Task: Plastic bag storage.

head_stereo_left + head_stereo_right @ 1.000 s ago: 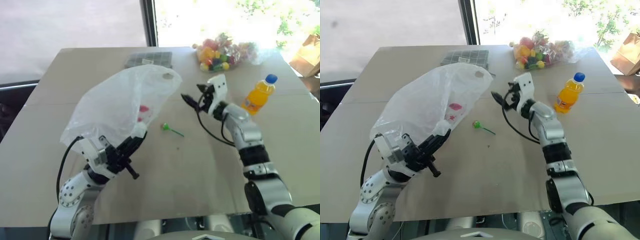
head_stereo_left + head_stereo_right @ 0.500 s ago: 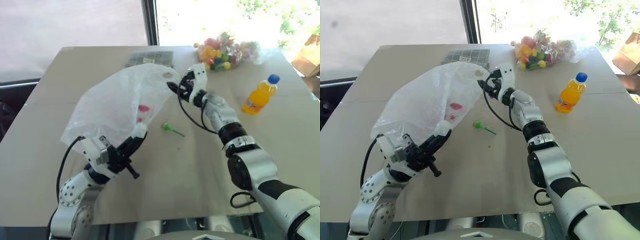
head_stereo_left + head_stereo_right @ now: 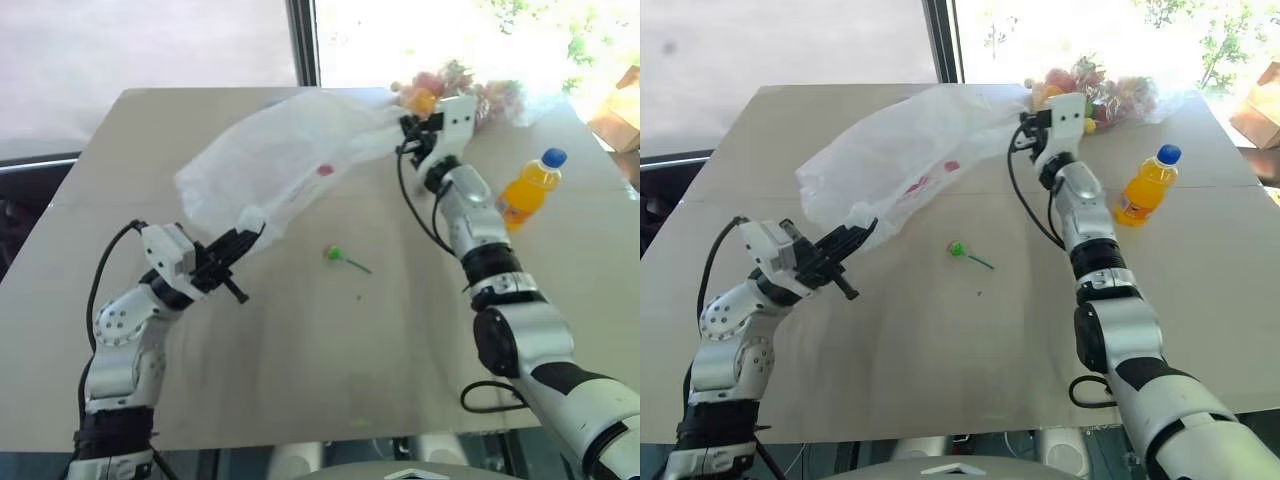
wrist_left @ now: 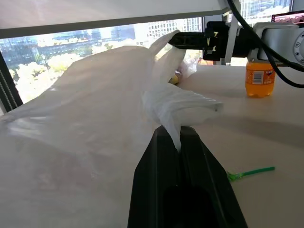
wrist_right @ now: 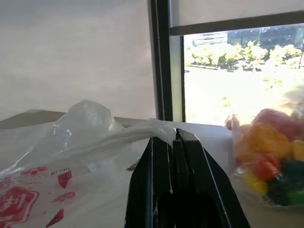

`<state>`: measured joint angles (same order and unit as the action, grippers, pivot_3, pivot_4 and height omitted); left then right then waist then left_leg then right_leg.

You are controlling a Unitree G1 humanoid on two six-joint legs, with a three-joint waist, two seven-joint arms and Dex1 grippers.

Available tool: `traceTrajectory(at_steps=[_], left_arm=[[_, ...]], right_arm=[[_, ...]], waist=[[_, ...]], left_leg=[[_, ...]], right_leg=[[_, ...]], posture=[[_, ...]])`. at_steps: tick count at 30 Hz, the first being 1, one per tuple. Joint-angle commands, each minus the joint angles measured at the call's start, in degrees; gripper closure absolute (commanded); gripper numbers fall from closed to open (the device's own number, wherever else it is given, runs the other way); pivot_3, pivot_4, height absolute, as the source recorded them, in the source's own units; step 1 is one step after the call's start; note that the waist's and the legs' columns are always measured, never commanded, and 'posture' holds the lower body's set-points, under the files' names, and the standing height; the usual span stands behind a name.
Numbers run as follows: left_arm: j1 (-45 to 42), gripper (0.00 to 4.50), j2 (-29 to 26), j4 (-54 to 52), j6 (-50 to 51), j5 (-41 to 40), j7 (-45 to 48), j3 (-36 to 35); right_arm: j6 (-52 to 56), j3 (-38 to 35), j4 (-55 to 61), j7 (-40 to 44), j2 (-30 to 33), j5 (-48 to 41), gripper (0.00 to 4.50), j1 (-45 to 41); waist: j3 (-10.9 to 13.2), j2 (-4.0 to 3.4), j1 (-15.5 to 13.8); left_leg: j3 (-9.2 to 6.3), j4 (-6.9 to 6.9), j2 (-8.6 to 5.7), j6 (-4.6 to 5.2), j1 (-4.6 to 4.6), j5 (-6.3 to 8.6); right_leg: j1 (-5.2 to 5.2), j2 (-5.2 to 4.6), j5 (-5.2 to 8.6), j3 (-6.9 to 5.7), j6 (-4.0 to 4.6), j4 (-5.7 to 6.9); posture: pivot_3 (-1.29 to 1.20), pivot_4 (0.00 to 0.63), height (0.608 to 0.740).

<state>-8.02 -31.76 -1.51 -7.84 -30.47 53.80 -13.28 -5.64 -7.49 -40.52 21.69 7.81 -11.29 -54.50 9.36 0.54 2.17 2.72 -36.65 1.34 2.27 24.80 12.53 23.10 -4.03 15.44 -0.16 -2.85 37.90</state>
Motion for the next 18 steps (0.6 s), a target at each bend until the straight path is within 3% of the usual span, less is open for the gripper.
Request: traceTrajectory(at_steps=[1, 2, 6, 7, 9, 12, 18], left_arm=[[-2.6, 4.5, -0.6, 0.2, -0.5, -0.6, 1.1, -0.8], [-3.0, 4.5, -0.5, -0.4, 0.0, -1.0, 1.2, -0.7], [-3.2, 4.5, -0.3, -3.6, 2.0, -2.6, 0.9, -0.7], [-3.1, 4.5, -0.3, -4.3, 2.4, -3.0, 0.7, -0.8], [-2.5, 4.5, -0.3, -5.9, 3.4, -3.6, 0.1, -1.5], [-0.8, 4.5, -0.2, -7.2, 4.1, -4.1, -0.6, -2.4], [3.5, 4.5, 0.3, -9.4, 3.8, -3.6, -0.6, -1.9]], right_arm=[[12.6, 4.0, 17.2, 6.8, 3.8, -2.3, 3.88, 6.2], [17.7, 5.2, 22.9, 8.8, 5.3, -3.8, 3.65, 8.6], [36.1, 7.8, 41.5, 15.5, 12.0, -11.7, 1.47, 15.4], [39.1, 8.1, 44.7, 16.8, 13.4, -13.3, 1.18, 16.4], [45.6, 8.0, 51.5, 19.5, 16.7, -18.0, 0.08, 18.8], [48.9, 10.0, 56.5, 21.0, 18.4, -20.1, 0.08, 22.0], [37.0, 23.6, 50.8, 20.7, 16.8, -6.5, 0.08, 24.5]], waist=[[0.0, 0.0, 0.0], [0.0, 0.0, 0.0], [0.0, 0.01, 0.2], [0.0, 0.01, 0.1], [0.0, 0.02, -0.1], [0.0, 0.05, -0.1], [0.0, 0.14, 0.0]], left_leg=[[0.01, 0.01, 0.02, 0.0, 0.02, 0.0], [0.01, 0.03, 0.03, 0.03, 0.02, 0.02], [0.04, 0.02, 0.06, 0.22, 0.01, 0.13], [0.03, 0.0, 0.07, 0.22, -0.02, 0.13], [-0.06, -0.07, 0.11, 0.22, -0.03, 0.13], [-0.1, -0.18, 0.14, 0.22, -0.08, 0.13], [-0.09, -0.31, 0.13, 0.22, -0.1, 0.13]], right_leg=[[0.02, 0.01, 0.0, 0.0, 0.0, 0.0], [0.04, 0.01, 0.0, 0.0, 0.0, 0.01], [0.04, 0.0, 0.0, 0.04, -0.01, 0.04], [0.04, 0.0, 0.0, 0.04, -0.01, 0.06], [0.01, -0.01, 0.0, -0.02, -0.01, 0.1], [-0.08, 0.01, 0.0, -0.04, 0.0, 0.1], [-0.1, 0.12, 0.0, -0.03, -0.01, 0.13]], posture=[[0.0, 0.15, 0.74], [0.0, 0.15, 0.74], [0.0, 0.15, 0.74], [0.0, 0.15, 0.74], [0.0, 0.15, 0.74], [0.0, 0.15, 0.74], [0.0, 0.15, 0.74]])
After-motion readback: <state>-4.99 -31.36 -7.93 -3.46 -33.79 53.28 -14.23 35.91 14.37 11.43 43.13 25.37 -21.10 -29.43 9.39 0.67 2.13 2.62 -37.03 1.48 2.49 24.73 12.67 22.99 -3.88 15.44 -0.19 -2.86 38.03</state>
